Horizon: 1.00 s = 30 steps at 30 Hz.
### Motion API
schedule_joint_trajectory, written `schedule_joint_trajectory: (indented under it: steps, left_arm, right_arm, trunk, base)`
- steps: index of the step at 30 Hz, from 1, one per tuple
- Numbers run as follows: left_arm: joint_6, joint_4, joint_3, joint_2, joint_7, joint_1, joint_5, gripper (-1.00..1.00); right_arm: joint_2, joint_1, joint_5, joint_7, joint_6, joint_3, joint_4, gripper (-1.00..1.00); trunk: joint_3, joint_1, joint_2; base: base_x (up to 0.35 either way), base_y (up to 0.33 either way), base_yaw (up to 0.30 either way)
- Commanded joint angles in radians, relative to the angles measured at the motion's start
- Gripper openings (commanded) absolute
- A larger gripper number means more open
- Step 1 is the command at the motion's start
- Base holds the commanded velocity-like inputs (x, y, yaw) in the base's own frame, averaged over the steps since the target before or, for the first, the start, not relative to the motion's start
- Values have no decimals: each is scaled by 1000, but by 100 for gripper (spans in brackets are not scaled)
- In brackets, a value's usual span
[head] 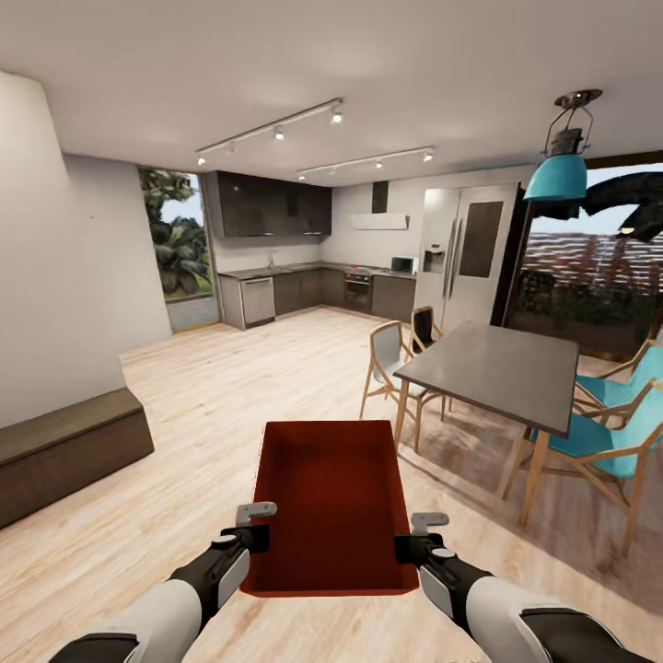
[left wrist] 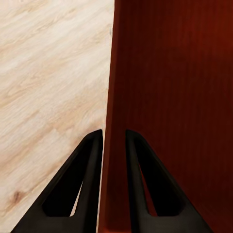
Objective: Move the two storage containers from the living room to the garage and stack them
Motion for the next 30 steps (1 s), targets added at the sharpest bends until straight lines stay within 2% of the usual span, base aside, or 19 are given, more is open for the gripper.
schedule_joint_trajectory:
  steps: [1,30]
  left_arm:
    - [4,-13,20,4,20,0,-16,-100]
    - [4,-12,20,5,20,0,-16,-100]
  right_arm:
    - [-5,0,-12,-8,-5,-1,6,-100]
    - [-5,0,-12,-8,-5,-1,6,-100]
  trunk:
    - [0,0,-1]
    - [0,0,-1]
  base:
    - [0,0,-292]
    - [0,0,-292]
